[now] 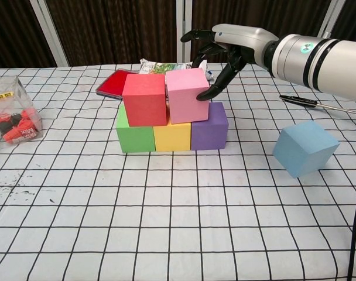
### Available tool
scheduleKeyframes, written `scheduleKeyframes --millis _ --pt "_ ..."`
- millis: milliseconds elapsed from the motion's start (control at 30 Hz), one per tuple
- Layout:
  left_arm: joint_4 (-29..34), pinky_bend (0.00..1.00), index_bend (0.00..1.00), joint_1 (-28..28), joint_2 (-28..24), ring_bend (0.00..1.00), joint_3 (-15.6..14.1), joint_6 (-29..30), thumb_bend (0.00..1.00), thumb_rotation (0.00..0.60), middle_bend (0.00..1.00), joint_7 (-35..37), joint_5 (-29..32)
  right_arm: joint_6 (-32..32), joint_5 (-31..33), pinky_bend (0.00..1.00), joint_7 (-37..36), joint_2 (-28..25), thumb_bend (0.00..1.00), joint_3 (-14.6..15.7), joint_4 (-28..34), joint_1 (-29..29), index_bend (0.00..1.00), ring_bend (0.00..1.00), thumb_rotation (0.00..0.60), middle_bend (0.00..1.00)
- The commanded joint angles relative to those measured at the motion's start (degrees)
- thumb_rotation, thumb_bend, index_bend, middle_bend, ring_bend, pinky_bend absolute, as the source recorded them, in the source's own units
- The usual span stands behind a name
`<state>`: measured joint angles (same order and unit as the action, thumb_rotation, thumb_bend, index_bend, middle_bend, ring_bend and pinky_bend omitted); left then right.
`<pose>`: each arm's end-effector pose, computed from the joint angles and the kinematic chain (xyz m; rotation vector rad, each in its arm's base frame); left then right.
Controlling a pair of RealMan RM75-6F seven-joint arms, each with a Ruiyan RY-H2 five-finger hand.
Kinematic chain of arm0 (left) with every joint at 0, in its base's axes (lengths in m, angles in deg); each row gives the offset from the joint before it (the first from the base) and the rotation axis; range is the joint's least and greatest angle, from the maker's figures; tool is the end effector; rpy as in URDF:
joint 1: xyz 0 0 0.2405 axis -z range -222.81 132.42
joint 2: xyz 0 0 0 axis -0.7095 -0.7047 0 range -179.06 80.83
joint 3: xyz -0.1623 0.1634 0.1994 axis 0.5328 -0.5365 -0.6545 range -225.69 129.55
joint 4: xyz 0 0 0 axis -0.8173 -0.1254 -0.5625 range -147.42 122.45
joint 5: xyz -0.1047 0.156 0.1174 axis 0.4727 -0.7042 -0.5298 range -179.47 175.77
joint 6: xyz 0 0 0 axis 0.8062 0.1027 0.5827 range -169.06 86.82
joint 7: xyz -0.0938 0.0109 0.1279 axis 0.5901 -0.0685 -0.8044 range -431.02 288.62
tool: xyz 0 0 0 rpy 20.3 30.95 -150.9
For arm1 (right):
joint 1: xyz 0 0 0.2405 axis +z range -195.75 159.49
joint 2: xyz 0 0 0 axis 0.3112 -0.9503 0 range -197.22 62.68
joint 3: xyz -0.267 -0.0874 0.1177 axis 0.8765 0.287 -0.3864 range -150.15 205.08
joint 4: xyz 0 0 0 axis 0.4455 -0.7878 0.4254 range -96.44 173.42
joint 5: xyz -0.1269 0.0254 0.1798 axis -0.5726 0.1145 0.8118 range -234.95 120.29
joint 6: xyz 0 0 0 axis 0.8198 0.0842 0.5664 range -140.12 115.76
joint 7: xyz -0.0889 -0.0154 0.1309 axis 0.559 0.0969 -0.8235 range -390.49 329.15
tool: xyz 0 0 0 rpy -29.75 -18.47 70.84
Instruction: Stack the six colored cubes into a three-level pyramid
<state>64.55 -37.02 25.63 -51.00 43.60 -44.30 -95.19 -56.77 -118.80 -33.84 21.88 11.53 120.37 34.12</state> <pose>-0.3747 0.2013 0.1007 -1.4446 -1.2276 -1.2058 -0.1055 -0.4354 -0.0380 1.8720 -1.3215 1.1854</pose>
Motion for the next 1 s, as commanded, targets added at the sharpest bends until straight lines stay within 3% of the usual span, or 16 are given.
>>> scheduleKeyframes --millis 33,1000 --pt "0.36 0.05 0.10 0.06 -0.20 0.05 -0.12 0.16 0.00 0.600 0.22 0.64 -0.32 -0.25 -0.02 0.00 -0.04 -0.26 0.08 -0.04 0.43 -0.23 0.00 0.00 0.600 0.37" --pt "-0.04 0.05 0.10 0.11 0.07 0.05 -0.42 -0.04 0.00 0.600 0.22 1.53 -0.21 -7.43 -1.82 0.00 1.44 1.45 0.10 1.29 2.80 -4.74 0.00 0.03 0.600 0.40"
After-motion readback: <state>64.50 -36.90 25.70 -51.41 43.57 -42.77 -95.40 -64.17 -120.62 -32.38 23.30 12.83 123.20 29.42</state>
